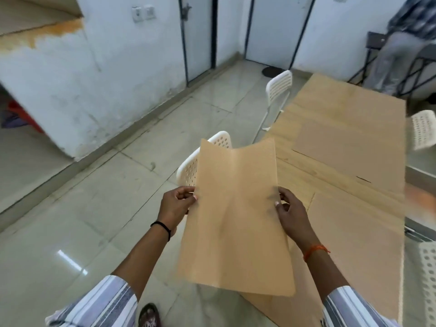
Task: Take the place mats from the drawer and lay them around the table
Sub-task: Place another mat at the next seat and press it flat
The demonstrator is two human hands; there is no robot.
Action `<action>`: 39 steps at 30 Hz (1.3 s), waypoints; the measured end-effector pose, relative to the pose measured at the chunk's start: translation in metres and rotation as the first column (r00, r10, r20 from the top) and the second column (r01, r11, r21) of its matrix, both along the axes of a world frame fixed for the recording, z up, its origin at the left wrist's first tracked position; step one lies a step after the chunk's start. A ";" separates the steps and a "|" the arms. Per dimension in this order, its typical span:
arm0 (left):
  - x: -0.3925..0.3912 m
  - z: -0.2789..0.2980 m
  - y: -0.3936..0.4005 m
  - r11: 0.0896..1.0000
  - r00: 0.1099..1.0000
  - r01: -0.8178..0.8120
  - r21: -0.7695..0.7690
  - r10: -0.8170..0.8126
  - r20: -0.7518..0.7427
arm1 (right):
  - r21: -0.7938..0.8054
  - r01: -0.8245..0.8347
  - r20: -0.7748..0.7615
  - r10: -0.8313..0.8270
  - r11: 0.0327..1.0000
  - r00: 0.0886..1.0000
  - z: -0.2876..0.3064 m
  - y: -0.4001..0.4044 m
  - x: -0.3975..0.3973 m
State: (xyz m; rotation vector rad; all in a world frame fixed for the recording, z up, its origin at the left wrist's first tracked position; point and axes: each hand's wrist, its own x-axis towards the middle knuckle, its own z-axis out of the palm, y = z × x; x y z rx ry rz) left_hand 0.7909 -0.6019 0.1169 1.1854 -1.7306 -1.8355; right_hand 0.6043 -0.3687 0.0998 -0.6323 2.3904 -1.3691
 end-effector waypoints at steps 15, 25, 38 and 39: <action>-0.090 -0.019 -0.114 0.815 0.805 0.574 0.076 -0.579 0.130 | 0.152 0.524 -0.050 -0.523 0.838 0.851 -0.011 -0.054 0.049; -0.167 -0.041 -0.128 0.555 0.506 0.807 0.201 -0.826 0.250 | 0.224 0.627 0.001 -0.644 0.746 0.765 -0.056 -0.060 0.024; -0.211 -0.069 -0.149 0.258 0.134 0.880 0.398 -0.940 0.313 | 0.542 0.624 0.104 -0.781 0.564 0.616 -0.087 -0.082 0.034; -0.214 -0.072 -0.151 0.233 0.107 0.879 0.416 -0.946 0.305 | 0.577 0.617 0.078 -0.788 0.536 0.611 -0.090 -0.085 0.035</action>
